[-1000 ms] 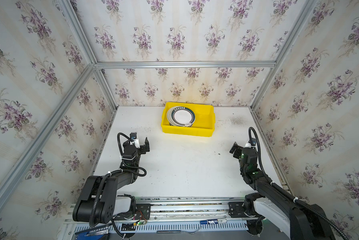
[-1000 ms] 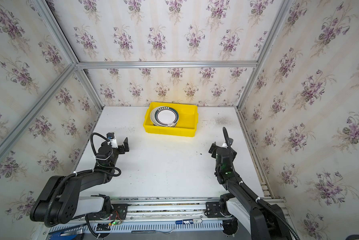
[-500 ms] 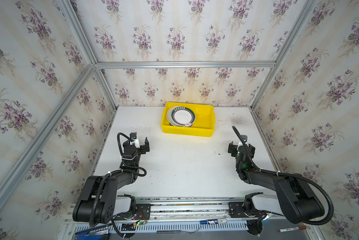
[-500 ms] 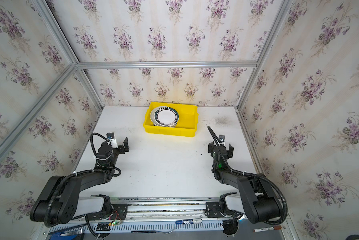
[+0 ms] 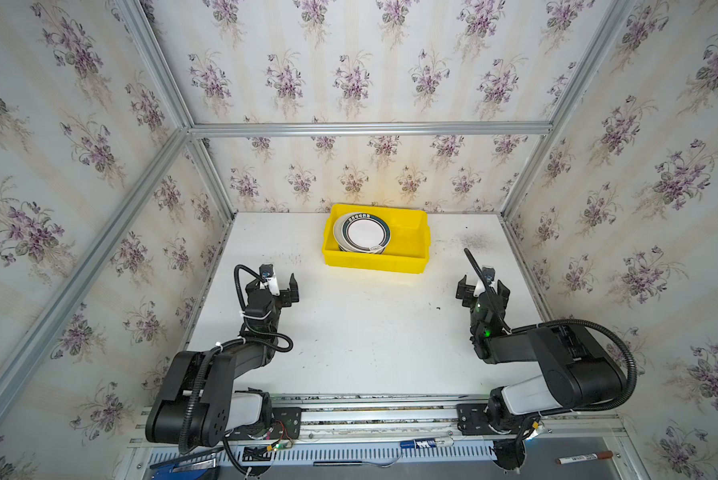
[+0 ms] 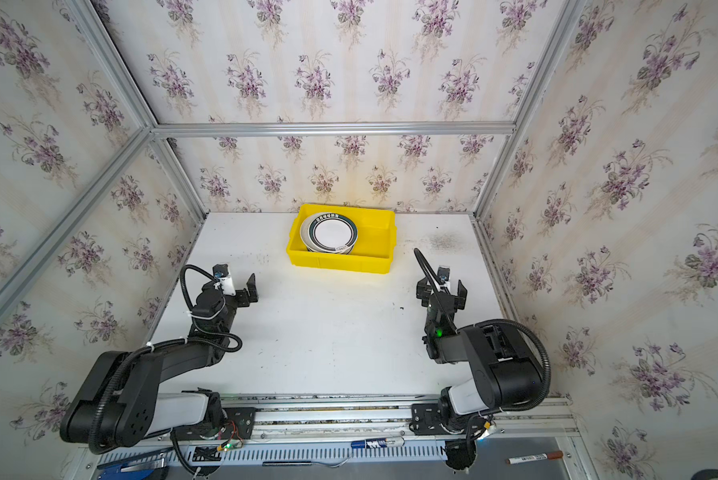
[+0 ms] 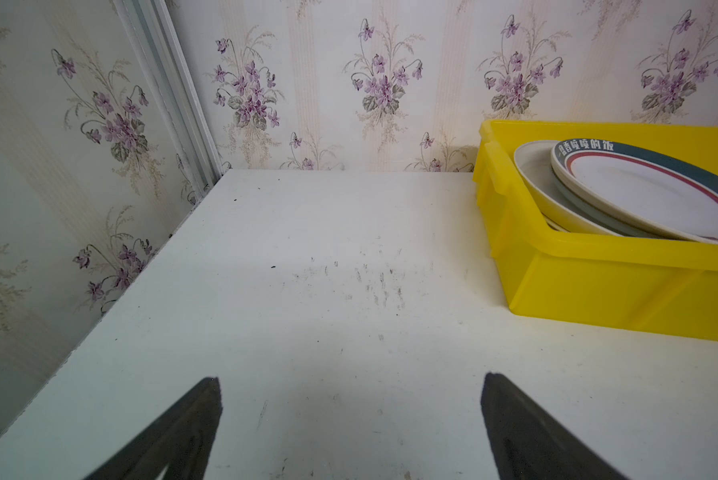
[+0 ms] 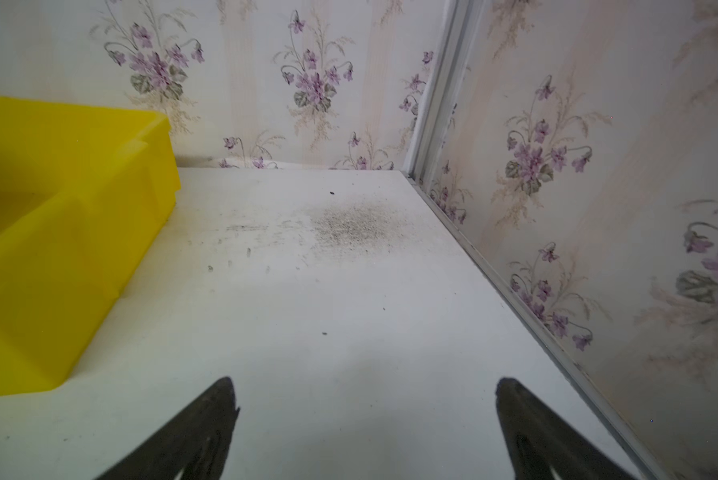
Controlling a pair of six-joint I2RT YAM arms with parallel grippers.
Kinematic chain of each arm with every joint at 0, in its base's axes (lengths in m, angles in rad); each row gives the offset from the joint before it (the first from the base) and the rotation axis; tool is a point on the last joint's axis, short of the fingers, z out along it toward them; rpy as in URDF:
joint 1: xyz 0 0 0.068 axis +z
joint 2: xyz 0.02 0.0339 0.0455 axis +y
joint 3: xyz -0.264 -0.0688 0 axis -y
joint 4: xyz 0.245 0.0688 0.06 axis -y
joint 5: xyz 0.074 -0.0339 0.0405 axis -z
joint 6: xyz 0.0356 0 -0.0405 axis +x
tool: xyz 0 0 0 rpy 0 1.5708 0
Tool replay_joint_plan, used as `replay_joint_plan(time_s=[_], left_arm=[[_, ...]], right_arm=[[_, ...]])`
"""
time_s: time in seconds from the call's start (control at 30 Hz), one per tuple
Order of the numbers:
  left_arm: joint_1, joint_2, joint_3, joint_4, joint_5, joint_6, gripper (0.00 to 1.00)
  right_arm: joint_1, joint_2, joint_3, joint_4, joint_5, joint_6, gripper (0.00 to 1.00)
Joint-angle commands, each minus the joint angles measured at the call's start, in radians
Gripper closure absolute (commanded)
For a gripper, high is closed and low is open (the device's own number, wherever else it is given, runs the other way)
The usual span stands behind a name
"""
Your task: Place the plates into the plastic bin on the countertop
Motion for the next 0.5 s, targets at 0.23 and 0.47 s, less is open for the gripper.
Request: replay_joint_plan(time_s=[0.23,0.47], left_arm=[[0.003,0.0,0.008,0.028,-0.003,0.011,0.0],[0.007,0.003,0.011,0.025,0.005,0.01,0.0]], right_arm=[[-0.067,0.049,0.141,-0.251,-0.182,0.031,0.0],[-0.076,0.059,0.134,-0.206,-0.2,0.033,0.01]])
